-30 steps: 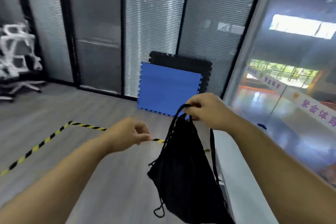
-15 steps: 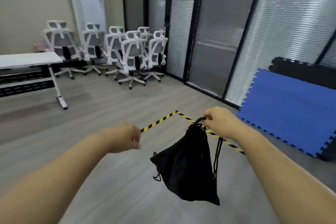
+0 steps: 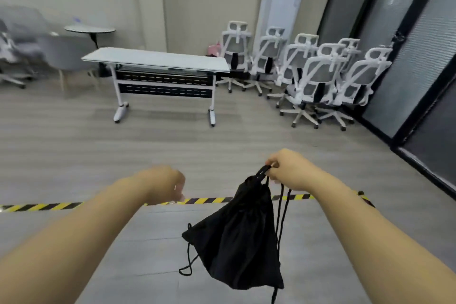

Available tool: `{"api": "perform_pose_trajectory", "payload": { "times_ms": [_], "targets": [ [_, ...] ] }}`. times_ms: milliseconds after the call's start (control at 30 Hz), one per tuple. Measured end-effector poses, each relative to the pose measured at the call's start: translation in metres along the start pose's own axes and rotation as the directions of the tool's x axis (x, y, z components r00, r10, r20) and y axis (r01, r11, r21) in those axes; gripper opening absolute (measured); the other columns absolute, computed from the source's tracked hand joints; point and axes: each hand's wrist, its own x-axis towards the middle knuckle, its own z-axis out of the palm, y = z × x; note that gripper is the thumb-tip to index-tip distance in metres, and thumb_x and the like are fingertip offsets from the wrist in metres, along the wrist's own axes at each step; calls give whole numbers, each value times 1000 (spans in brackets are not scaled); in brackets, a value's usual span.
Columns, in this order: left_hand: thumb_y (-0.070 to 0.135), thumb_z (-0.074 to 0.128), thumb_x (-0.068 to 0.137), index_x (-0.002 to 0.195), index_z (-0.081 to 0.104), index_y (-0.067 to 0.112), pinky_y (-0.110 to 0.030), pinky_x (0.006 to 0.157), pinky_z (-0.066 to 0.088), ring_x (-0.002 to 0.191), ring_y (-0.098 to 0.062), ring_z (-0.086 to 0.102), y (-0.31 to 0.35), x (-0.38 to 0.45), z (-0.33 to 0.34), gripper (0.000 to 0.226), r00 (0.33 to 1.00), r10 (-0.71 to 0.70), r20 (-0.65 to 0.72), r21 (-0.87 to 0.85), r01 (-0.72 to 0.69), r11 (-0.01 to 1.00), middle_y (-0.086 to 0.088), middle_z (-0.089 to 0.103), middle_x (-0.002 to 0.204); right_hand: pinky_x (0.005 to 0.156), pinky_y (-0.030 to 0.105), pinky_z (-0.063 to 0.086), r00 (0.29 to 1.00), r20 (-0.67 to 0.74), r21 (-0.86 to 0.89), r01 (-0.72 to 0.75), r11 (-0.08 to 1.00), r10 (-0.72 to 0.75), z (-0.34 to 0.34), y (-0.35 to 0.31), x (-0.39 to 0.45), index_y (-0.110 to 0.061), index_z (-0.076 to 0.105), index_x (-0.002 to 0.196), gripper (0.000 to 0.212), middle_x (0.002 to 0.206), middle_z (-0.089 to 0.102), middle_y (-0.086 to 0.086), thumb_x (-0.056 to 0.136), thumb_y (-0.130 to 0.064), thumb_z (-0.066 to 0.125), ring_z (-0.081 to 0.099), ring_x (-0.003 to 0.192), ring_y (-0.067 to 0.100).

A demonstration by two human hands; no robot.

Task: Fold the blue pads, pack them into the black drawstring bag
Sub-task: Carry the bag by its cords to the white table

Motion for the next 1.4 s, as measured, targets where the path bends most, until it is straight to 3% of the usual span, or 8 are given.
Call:
{"api": "perform_pose_trajectory", "payload": {
  "times_ms": [133, 233, 433, 567, 700, 1000, 1133, 1400],
  "targets": [
    [40, 59, 87, 84, 57, 25, -26, 63, 40, 72, -18, 51, -39, 43, -24, 16, 990, -141, -21, -40, 140, 989, 1, 57, 94, 55, 29, 40, 983, 85, 18, 159, 987, -160, -5, -30, 88, -9, 66, 91, 16, 81, 65, 11, 94, -15, 51, 50, 62, 24],
    [39, 56, 90, 100, 61, 19, -26, 59, 35, 66, -14, 46, -63, 73, -48, 23, 974, -225, -28, -58, 223, 973, 3, 50, 94, 50, 23, 35, 954, 127, -8, 275, 961, -272, -12, -51, 148, -8, 68, 96, 18, 75, 62, 2, 94, -16, 52, 48, 56, 12],
    [41, 55, 90, 104, 61, 21, -27, 62, 37, 66, -13, 47, -110, 130, -74, 25, 940, -341, -15, -101, 338, 936, 9, 46, 73, 57, 28, 40, 909, 123, -64, 409, 910, -399, -23, -88, 252, -20, 61, 80, 17, 68, 54, -8, 90, -12, 50, 53, 72, 22],
    [44, 56, 89, 101, 61, 22, -29, 70, 40, 85, -20, 51, -149, 177, -92, 25, 929, -370, -7, -115, 367, 923, 3, 52, 95, 69, 36, 48, 894, 93, -58, 445, 894, -439, -31, -112, 322, -14, 67, 89, 19, 81, 61, -1, 90, -9, 48, 58, 81, 24],
    [44, 56, 89, 101, 62, 21, -28, 70, 38, 85, -21, 50, -192, 235, -124, 27, 929, -368, -27, -121, 363, 924, -2, 57, 103, 57, 24, 41, 884, 60, -66, 466, 882, -463, -42, -136, 401, -22, 64, 84, 25, 78, 58, -10, 90, -7, 46, 55, 74, 14],
    [44, 56, 88, 100, 60, 24, -30, 74, 41, 88, -21, 50, -311, 383, -227, 24, 921, -384, -69, -123, 374, 919, 1, 55, 101, 57, 22, 41, 850, 2, -132, 522, 843, -526, -86, -199, 581, -24, 65, 89, 26, 81, 61, -10, 91, -8, 45, 58, 74, 13],
    [46, 58, 86, 85, 56, 29, -32, 75, 46, 92, -22, 56, -355, 442, -267, 17, 922, -373, -107, -108, 363, 926, 3, 54, 97, 58, 25, 44, 848, -31, -107, 523, 845, -529, -103, -219, 655, -28, 64, 85, 26, 86, 66, -6, 91, -9, 46, 61, 74, 19],
    [46, 57, 88, 90, 58, 27, -33, 76, 47, 96, -25, 59, -421, 570, -331, 19, 910, -391, -135, -108, 379, 919, -1, 57, 105, 63, 21, 41, 812, -52, -83, 577, 813, -582, -120, -253, 817, -26, 65, 90, 24, 88, 63, -11, 91, -10, 47, 54, 73, 4]
  ]
}}
